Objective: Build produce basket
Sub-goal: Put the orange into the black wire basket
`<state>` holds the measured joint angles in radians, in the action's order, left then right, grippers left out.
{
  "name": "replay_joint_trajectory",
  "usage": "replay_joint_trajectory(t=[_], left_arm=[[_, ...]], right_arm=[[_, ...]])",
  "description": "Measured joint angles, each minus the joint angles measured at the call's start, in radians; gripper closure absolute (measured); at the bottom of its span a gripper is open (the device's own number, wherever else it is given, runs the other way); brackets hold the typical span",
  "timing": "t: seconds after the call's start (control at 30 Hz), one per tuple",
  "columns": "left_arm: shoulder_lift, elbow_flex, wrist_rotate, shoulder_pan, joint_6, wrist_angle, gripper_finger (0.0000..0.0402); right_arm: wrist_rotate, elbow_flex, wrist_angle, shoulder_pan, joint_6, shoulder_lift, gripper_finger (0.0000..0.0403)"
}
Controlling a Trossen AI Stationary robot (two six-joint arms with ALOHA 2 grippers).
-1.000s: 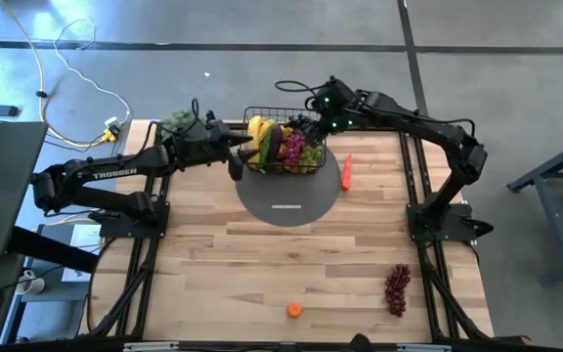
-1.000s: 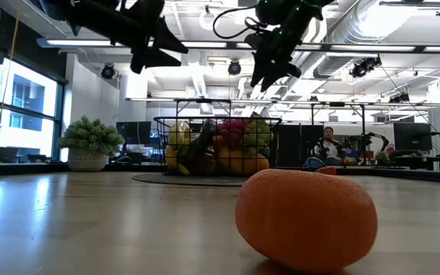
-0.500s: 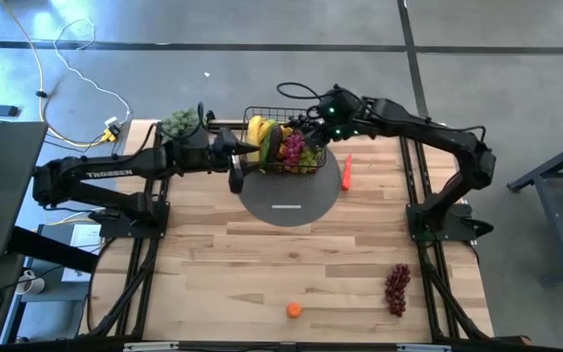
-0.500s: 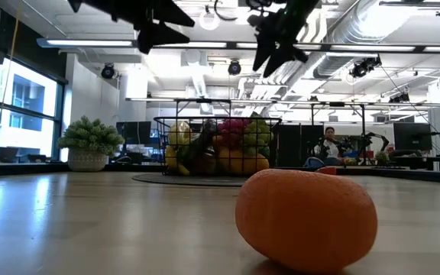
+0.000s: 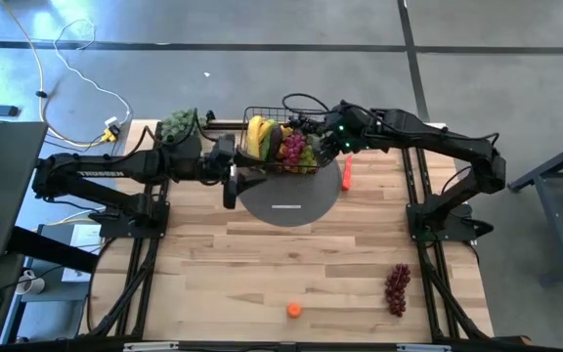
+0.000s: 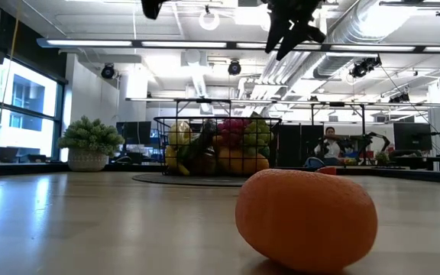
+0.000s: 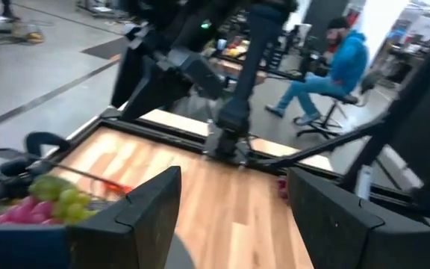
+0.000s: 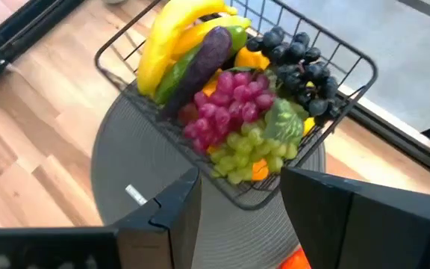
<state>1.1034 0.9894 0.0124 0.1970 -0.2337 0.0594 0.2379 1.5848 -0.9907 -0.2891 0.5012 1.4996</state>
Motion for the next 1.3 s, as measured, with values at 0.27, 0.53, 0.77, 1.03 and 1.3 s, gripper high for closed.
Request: replay_joint_trajectory(t=[0.27,0.53,0.77,1.03,1.3], left_arm=[[0.000,0.033,0.002,-0.100,-0.044,0.051,0.0142],[0.081,0.033,-0.012,-0.239,-0.025,0.047,0.0101],[0.219,0.032,0.000,-0.340,0.143,0.039,0.0107],[0.354,0.032,-0.086,-0.370,0.172,-0.082,0.0107],[0.457,0.032,-0.191,-0.369,0.261,-0.149,0.0107]], right_arm=[[0.000,0.000,-0.057,0.092,0.078,-0.011,0.0237],[0.078,-0.001,-0.083,0.215,0.190,-0.042,0.0237],[0.150,-0.001,-0.102,0.305,0.273,-0.057,0.0237],[0.178,-0.001,-0.129,0.346,0.388,-0.054,0.0237],[0.233,-0.003,-0.153,0.349,0.513,-0.054,0.0237]])
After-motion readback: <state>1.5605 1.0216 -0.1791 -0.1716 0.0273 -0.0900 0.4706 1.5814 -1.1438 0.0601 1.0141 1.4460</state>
